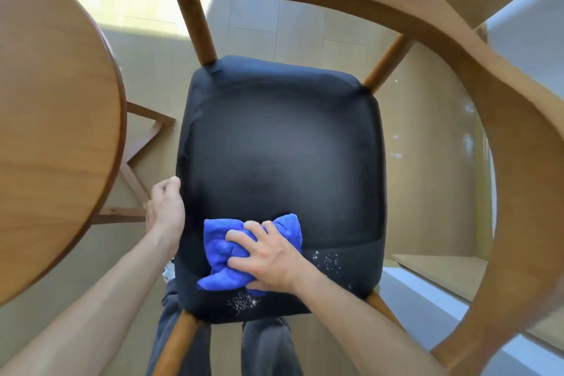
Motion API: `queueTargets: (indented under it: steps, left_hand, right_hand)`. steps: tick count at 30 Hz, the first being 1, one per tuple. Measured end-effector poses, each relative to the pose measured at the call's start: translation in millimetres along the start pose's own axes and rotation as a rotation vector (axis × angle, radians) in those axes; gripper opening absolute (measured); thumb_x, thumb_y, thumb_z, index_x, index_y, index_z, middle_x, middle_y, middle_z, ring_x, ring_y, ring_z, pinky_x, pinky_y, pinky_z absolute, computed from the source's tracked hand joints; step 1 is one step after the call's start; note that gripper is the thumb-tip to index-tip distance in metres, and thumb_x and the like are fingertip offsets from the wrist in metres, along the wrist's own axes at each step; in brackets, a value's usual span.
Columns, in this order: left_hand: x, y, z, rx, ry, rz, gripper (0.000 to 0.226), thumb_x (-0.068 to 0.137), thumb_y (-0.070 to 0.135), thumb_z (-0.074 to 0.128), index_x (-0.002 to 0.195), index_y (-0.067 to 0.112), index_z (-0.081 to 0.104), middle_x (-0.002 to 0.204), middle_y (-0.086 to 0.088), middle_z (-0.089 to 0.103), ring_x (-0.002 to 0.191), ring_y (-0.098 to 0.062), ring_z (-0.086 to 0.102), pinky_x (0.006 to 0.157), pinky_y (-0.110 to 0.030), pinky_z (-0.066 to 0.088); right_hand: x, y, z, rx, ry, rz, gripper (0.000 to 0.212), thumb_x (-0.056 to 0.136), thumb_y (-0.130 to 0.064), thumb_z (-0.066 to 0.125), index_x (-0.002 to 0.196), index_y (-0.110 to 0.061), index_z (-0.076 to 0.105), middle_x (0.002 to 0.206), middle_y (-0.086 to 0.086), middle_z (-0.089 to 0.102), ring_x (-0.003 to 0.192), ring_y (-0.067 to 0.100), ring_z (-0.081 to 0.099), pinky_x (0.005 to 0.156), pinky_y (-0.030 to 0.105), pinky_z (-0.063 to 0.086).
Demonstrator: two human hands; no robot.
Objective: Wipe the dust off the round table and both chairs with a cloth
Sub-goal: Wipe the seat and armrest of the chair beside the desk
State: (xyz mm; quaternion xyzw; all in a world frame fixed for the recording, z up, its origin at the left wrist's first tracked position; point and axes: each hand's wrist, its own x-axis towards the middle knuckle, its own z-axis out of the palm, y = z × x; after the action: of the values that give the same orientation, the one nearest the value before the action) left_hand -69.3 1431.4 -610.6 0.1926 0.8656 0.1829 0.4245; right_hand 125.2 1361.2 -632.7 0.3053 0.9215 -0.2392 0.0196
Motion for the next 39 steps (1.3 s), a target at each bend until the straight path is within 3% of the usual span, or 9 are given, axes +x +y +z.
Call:
queueTargets:
  steps: [7,11,14,18,20,24,30,33,39]
  left_hand:
    - [-26.4,-2.9,11.6,0.014,0.040,-0.034,0.047,0.096,0.045,0.035,0.135,0.022,0.046,0.140,-0.008,0.047,0.125,-0.032,0.043,0.103,-0.042,0.032]
    - [-32.6,-8.9,10.3,0.017,0.028,-0.032,0.047,0.096,0.045,0.034,0.137,0.025,0.043,0.141,-0.006,0.045,0.125,-0.030,0.042,0.103,-0.040,0.031]
    - [-31.8,-16.6,6.2,0.006,0.002,-0.053,0.046,0.096,0.046,0.033,0.137,0.027,0.043,0.142,-0.004,0.044,0.125,-0.028,0.042,0.099,-0.038,0.031]
    - [-28.0,-28.8,-1.9,-0.015,-0.064,-0.066,0.044,0.097,0.047,0.032,0.135,0.028,0.043,0.143,-0.002,0.043,0.128,-0.026,0.040,0.103,-0.039,0.030]
    - [-25.0,-33.4,-3.6,-0.024,-0.083,-0.062,0.043,0.097,0.046,0.033,0.135,0.028,0.044,0.143,-0.002,0.042,0.128,-0.026,0.040,0.102,-0.039,0.031]
    - [-18.8,-40.1,-7.4,-0.044,-0.146,-0.051,0.043,0.094,0.046,0.035,0.131,0.029,0.047,0.139,-0.002,0.044,0.121,-0.025,0.044,0.104,-0.041,0.034]
    - [-2.6,-42.6,-23.5,-0.114,-0.325,-0.095,0.028,0.089,0.053,0.036,0.113,0.042,0.045,0.136,0.001,0.044,0.119,-0.026,0.045,0.102,-0.051,0.039]
    - [-0.4,-39.5,-29.7,-0.092,-0.385,-0.093,0.034,0.093,0.052,0.035,0.124,0.041,0.044,0.141,0.003,0.041,0.122,-0.027,0.043,0.091,-0.052,0.043]
    - [2.1,-38.7,-35.3,-0.093,-0.446,-0.095,0.045,0.095,0.051,0.033,0.137,0.037,0.040,0.148,0.003,0.035,0.129,-0.025,0.040,0.089,-0.050,0.041]
  right_hand:
    - [-120.7,75.3,-43.1,-0.151,-0.208,0.008,0.031,0.059,-0.036,0.075,0.085,-0.027,0.060,0.121,0.007,0.061,0.098,0.035,0.060,0.070,0.040,0.049]
    - [-148.1,94.3,-64.5,-0.201,-0.294,0.095,0.039,0.044,-0.031,0.083,0.076,-0.025,0.062,0.110,0.008,0.065,0.090,0.034,0.063,0.060,0.038,0.052]
    - [-150.0,87.9,-61.9,-0.175,-0.255,0.201,0.040,0.043,-0.026,0.083,0.079,-0.021,0.065,0.110,0.011,0.065,0.090,0.037,0.063,0.059,0.041,0.052]
    - [-164.7,76.7,-47.1,0.066,-0.066,0.684,0.032,0.061,-0.012,0.082,0.088,-0.011,0.066,0.122,0.018,0.052,0.104,0.042,0.051,0.079,0.048,0.050]
    - [-166.8,66.8,-39.0,0.216,0.086,1.021,0.027,0.072,-0.012,0.077,0.094,-0.012,0.061,0.126,0.017,0.041,0.115,0.035,0.043,0.090,0.037,0.041]
    - [-139.1,39.3,-26.3,0.511,0.349,1.552,0.024,0.082,-0.015,0.066,0.097,-0.018,0.049,0.131,0.010,0.031,0.116,0.023,0.042,0.091,0.027,0.034]
    - [-112.6,10.7,-19.2,0.459,0.354,1.806,0.023,0.081,-0.020,0.063,0.097,-0.021,0.047,0.135,0.007,0.031,0.105,0.038,0.049,0.096,0.044,0.042]
    - [-92.8,-4.4,-13.2,0.502,0.398,1.923,0.022,0.081,-0.019,0.061,0.099,-0.020,0.046,0.135,0.010,0.031,0.108,0.040,0.045,0.098,0.046,0.040]
    - [-47.3,-53.9,0.3,0.800,0.568,2.269,0.036,0.084,-0.024,0.061,0.115,-0.020,0.046,0.141,0.013,0.028,0.115,0.040,0.046,0.094,0.041,0.040]
